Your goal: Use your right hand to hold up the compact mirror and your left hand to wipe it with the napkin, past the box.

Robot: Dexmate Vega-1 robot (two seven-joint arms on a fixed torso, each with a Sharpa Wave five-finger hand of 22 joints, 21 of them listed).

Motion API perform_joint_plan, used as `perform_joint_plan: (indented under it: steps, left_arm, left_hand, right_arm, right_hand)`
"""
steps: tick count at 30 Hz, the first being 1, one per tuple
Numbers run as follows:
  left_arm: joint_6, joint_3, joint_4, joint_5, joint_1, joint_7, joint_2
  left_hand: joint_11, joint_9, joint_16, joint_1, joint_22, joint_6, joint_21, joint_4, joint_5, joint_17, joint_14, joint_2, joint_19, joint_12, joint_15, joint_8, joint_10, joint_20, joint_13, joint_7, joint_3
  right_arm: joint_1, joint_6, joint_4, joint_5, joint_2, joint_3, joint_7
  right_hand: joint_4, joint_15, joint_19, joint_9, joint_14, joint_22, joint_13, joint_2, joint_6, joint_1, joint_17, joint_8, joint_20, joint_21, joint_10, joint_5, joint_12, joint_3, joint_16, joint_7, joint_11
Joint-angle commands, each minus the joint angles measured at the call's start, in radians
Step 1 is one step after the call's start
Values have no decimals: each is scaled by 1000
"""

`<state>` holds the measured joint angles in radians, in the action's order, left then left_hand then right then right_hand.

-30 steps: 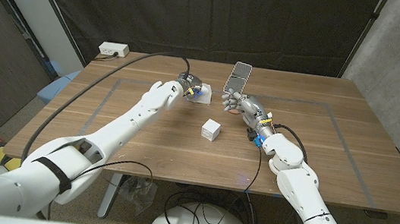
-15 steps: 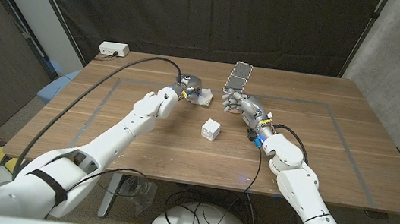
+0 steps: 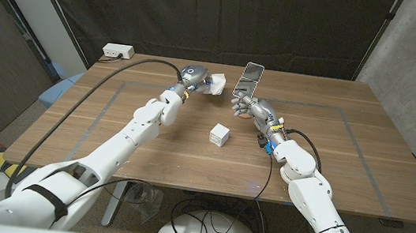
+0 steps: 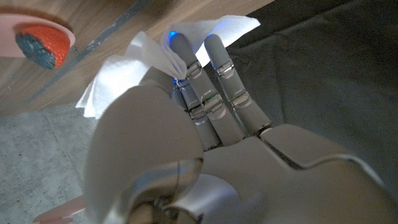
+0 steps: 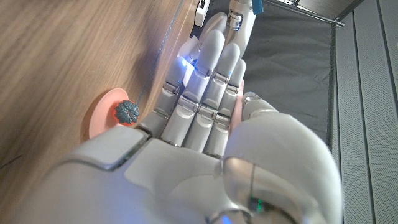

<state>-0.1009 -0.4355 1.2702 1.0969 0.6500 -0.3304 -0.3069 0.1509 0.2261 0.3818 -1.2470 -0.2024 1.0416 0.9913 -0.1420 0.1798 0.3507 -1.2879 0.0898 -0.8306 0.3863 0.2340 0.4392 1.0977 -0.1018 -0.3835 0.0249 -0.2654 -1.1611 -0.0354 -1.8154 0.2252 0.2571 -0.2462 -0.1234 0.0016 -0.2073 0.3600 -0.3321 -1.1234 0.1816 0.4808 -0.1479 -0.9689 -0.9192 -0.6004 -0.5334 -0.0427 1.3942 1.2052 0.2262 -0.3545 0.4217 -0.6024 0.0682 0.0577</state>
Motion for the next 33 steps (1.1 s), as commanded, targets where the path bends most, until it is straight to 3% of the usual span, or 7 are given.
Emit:
perform_joint_plan:
  steps: [1, 16, 27, 33]
  left_arm:
    - [-73, 46, 44, -73, 37, -153, 9]
    - [-265, 114, 77, -236, 75, -192, 28]
    - [-396, 132, 47, -297, 72, -224, 55]
    - [-433, 136, 39, -334, 65, -168, 59]
  left_hand:
    - [26, 4, 6, -5, -1, 5, 8, 2, -3, 6, -8, 2, 3, 5, -2, 5, 25, -91, -7, -2, -8]
    - [23, 6, 2, -8, 0, 5, 31, 4, -3, 25, -9, -2, 11, 9, -1, 3, 23, -93, -27, -5, -10]
    - [29, 4, 0, -10, 0, 12, 48, 4, -4, 35, -13, -5, 11, 11, -2, 4, 25, -93, -36, -2, -11]
    - [27, 3, -1, -10, 1, 11, 56, 4, -4, 40, -13, -8, 13, 10, -2, 1, 25, -93, -41, -5, -11]
  right_arm:
    - [-9, -41, -26, -146, 41, -28, 66]
    - [-14, -13, -49, -357, 72, -65, 154]
    - [-10, 20, -53, -464, 83, -83, 173]
    - [-10, 12, -62, -511, 89, -91, 179]
  right_hand:
    - [-1, -25, -2, -2, -5, 1, 1, -23, -15, -29, -4, -1, -141, 3, 7, 5, 4, 2, 4, -1, -2]
    - [-1, -24, 2, 1, -7, 0, 0, -22, -20, -33, -2, 3, -140, 2, 11, 7, 9, 3, 11, -4, -8]
    - [-2, -23, 4, 2, -12, -1, -2, -21, -21, -37, 1, 7, -138, 0, 15, 9, 14, 3, 15, -7, -7]
    - [-2, -23, 5, 1, -13, -1, 0, -20, -22, -38, -2, 8, -137, 0, 13, 10, 15, 3, 16, -7, -11]
